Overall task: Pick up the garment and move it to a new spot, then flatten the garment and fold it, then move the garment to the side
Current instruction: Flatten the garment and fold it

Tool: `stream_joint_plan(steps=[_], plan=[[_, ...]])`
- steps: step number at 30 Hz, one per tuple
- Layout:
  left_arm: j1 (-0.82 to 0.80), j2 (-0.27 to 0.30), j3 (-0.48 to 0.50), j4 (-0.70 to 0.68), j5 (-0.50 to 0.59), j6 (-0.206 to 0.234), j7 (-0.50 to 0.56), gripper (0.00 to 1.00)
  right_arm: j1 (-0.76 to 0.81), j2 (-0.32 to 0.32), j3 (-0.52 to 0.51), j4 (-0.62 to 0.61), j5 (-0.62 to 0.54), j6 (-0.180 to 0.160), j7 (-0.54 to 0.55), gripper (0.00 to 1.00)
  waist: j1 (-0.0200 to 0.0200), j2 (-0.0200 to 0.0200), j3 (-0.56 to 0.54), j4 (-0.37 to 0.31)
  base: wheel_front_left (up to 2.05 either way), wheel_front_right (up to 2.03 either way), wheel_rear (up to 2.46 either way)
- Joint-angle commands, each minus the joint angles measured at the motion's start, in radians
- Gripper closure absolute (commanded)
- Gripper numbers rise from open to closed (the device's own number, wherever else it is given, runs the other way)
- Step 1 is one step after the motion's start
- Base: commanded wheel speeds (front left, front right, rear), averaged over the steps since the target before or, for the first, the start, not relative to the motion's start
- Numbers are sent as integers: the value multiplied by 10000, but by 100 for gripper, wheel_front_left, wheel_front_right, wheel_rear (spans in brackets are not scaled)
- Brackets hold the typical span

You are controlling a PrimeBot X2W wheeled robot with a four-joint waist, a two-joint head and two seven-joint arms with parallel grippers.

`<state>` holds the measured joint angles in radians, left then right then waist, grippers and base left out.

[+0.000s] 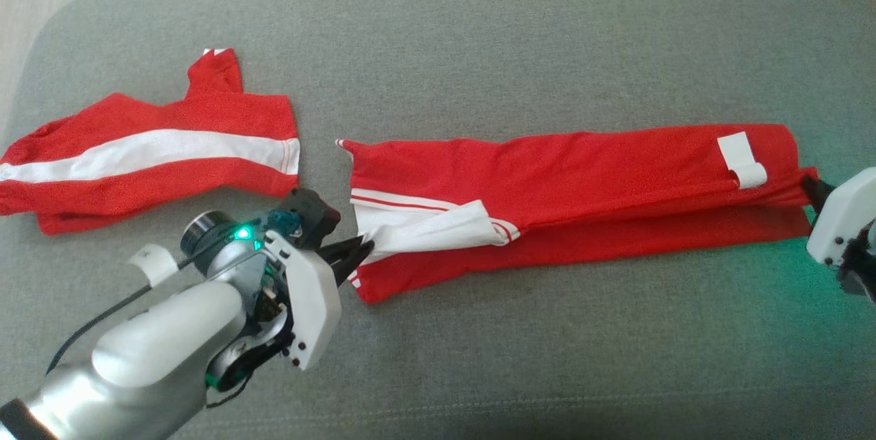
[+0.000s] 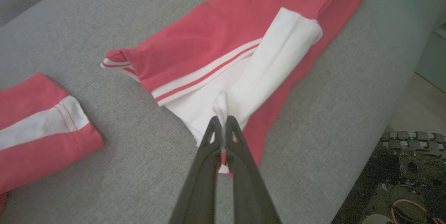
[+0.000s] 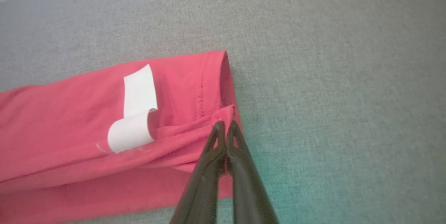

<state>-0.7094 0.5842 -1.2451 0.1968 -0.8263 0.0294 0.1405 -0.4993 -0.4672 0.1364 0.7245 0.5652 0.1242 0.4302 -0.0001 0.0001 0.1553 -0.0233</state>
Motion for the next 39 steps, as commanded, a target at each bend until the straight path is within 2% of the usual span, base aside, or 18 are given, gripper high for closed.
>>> stream_joint_plan(steps=[1,7,8,9,10,11,12,18,23,26,29,33,36,39], plan=[[-289,305,377,-25,156,71,14,100,145,-379,129,-555,117,65,249,100,1,-1,35,-36,0,0,0],[-179,94,306,250,91,22,-18,100,693,-445,6,-934,129,65,911,100,1,-1,32,-69,0,0,0],[-161,57,304,311,85,33,-47,100,771,-456,-101,-1006,77,65,890,69,1,-1,22,-74,0,0,0],[-135,18,324,366,53,51,-93,95,822,-420,-279,-1050,61,65,832,0,1,-1,11,-78,0,0,0],[-106,-17,356,401,19,51,-182,56,835,-326,-495,-1086,107,65,787,0,1,-1,-8,-82,0,0,0],[-58,-50,416,424,-51,36,-317,8,828,-218,-693,-1152,169,65,731,0,1,-1,-30,-89,0,0,0],[17,-84,526,465,-212,49,-421,0,816,-142,-854,-1242,173,65,646,0,1,-1,-49,-93,0,0,0],[166,-121,1412,375,-769,498,-1392,0,819,154,-1196,-2277,-357,65,-664,0,1,-1,-216,-53,0,0,0],[340,-423,2879,-2,-1345,1034,-3392,0,1002,537,-1120,-3494,-870,65,-2416,0,1,-1,-403,57,0,0,0],[623,-737,3905,-234,-1558,1347,-3926,0,1200,767,-973,-4156,-1209,65,-3591,0,1,-1,-512,121,0,0,0],[1088,-1281,5387,-763,-964,1645,-4012,0,1542,905,-799,-4657,-1670,65,-4701,0,1,-1,-604,201,0,0,0],[2454,-2361,7462,-1469,677,1800,-4018,0,2081,1296,-714,-4980,-2340,65,-5853,0,1,-1,-702,254,0,0,0],[3565,-3183,8605,-1629,1813,1568,-4019,0,2471,1681,-712,-5020,-2782,65,-6397,0,1,-1,-765,256,0,0,0],[4462,-3749,9314,-1480,2883,1194,-4020,0,2721,2142,-838,-4904,-3037,65,-6639,0,1,-1,-802,200,0,0,0]])
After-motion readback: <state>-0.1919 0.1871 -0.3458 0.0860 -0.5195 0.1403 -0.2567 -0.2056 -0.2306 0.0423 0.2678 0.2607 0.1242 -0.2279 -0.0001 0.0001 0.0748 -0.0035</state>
